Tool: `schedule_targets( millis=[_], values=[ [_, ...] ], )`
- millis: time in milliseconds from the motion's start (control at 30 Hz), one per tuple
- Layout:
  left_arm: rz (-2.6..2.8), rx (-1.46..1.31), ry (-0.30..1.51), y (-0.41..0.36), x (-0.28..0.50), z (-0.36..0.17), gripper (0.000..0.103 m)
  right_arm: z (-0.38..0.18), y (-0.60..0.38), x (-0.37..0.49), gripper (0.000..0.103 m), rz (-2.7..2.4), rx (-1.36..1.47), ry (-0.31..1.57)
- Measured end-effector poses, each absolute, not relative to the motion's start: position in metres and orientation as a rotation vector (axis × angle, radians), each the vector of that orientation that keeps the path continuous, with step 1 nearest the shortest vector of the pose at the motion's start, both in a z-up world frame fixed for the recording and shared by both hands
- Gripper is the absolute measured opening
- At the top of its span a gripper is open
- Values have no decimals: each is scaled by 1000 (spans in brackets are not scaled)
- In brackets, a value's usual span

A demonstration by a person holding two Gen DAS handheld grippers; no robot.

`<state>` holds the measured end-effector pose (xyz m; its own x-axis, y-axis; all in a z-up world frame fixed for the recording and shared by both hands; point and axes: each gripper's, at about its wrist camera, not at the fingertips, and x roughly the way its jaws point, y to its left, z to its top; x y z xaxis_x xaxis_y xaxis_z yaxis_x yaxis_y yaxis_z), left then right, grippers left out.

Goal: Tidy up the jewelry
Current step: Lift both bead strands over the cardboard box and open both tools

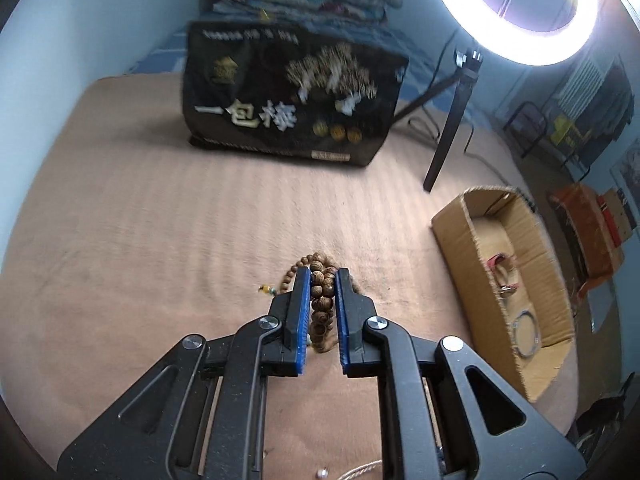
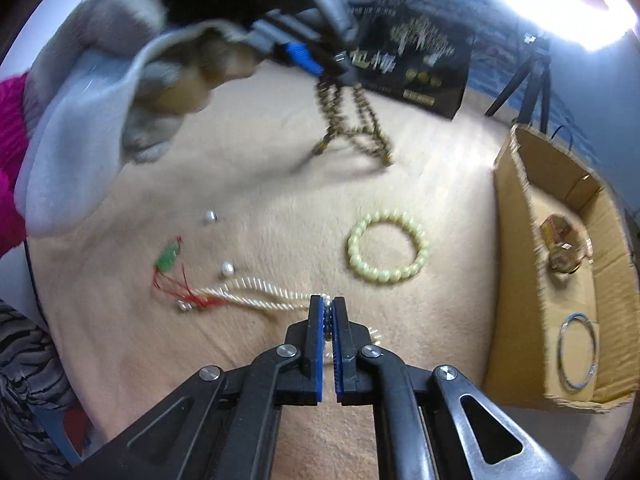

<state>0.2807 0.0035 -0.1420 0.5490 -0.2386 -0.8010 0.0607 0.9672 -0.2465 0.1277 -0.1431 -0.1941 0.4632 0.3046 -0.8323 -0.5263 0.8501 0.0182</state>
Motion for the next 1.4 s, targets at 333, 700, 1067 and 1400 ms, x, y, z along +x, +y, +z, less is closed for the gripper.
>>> schedule_targets(
  millis=[333,700,1067,1400],
  values=[
    [-182,-255,860,41,231,-81,10,-125,-149,122,1,481,-178,811],
    [-196,-341,779,68,204,-45,10,-67,-174,120,1,437,-87,669],
    [-285,-313,692,37,197,14,10,-39,-219,129,1,365,-8,607],
    [-388,-289,652,-27,209,54,10,-34,-264,142,1,287,26,608]
  ],
)
